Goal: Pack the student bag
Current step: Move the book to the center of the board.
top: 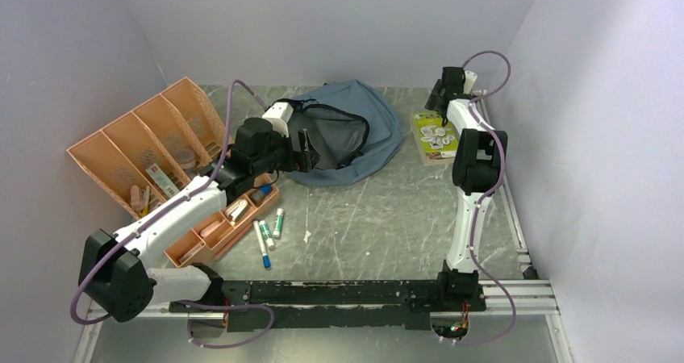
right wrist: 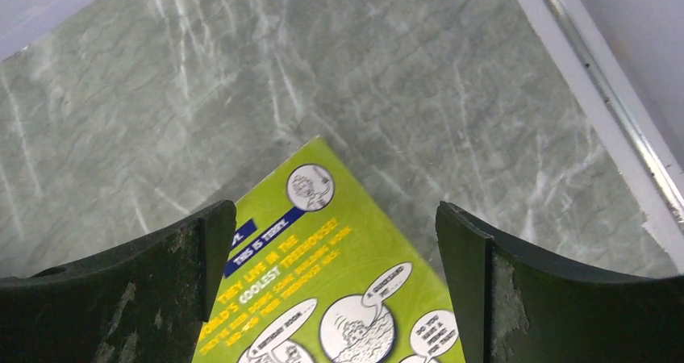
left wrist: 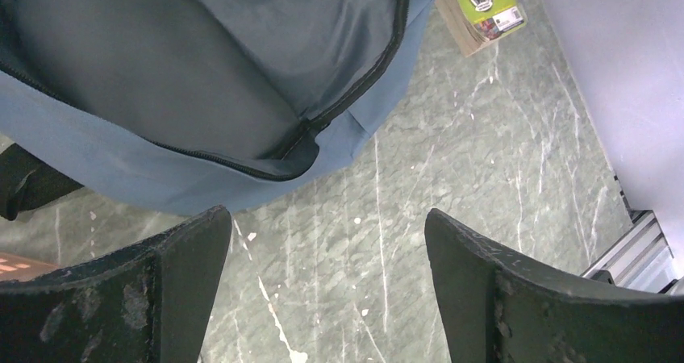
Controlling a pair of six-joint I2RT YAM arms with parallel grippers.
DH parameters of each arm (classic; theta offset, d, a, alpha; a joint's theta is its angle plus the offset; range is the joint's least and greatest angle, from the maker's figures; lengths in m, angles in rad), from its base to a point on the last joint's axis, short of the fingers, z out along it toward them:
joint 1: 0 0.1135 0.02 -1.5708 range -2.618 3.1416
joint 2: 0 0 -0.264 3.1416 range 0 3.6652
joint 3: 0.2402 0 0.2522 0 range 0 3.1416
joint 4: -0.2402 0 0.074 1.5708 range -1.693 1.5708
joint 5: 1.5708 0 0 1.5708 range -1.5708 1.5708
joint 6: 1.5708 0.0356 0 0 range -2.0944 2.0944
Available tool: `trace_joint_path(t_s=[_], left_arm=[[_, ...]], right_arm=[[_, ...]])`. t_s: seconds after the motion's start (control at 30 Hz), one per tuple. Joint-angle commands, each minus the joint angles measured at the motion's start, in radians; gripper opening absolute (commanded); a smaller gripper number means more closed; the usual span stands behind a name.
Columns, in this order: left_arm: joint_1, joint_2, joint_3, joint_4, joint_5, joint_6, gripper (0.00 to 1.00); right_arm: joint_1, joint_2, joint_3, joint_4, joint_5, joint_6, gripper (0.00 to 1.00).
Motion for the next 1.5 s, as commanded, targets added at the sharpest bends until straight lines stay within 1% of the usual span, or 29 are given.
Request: trace_joint_path(t_s=[0.0, 0.1, 0.27, 0.57, 0.7, 0.83, 1.0, 1.2, 1.33, 1.47], left_arm=[[-0.008, -0.025, 0.015, -0.015, -0.027, 0.004, 0.94], [-0.008, -0.043, -0.007, 0.000, -0.017, -0.007, 0.94], [-0.008, -0.047, -0.007, -0.028, -0.022, -0.001, 0.94], [-0.008, -0.045, -0.010, -0.036, -0.024, 0.005, 0.94], [-0.008, -0.040, -0.008, -0.036, -0.021, 0.001, 0.93], [-0.008, -0.041, -0.014, -0.036, -0.021, -0.001, 0.93], [-0.008, -0.039, -0.010, -0.052, -0.025, -0.001, 0.93], [-0.008, -0.035, 0.001, -0.067, -0.033, 0.000, 0.93], [-0.007, -0.030, 0.016, -0.081, -0.035, -0.002, 0.93], [-0.007, -0.039, 0.008, -0.078, -0.045, -0.011, 0.93]], right_arm=[[-0.008, -0.014, 0.012, 0.059, 0.014, -0.031, 0.98], [-0.009, -0.029, -0.014, 0.078, 0.001, -0.035, 0.98], [-0.002, -0.101, -0.181, 0.219, -0.010, -0.035, 0.97], [-0.004, -0.167, -0.385, 0.408, -0.002, -0.028, 0.97], [-0.005, -0.200, -0.487, 0.524, -0.032, -0.036, 0.97], [-0.006, -0.207, -0.538, 0.612, -0.067, -0.045, 0.97], [-0.008, -0.150, -0.511, 0.656, -0.087, -0.069, 0.97], [-0.020, -0.065, -0.415, 0.661, -0.078, -0.080, 0.96], [-0.022, 0.012, -0.296, 0.595, -0.089, -0.103, 0.96], [-0.024, 0.103, -0.151, 0.469, -0.083, -0.102, 0.96]])
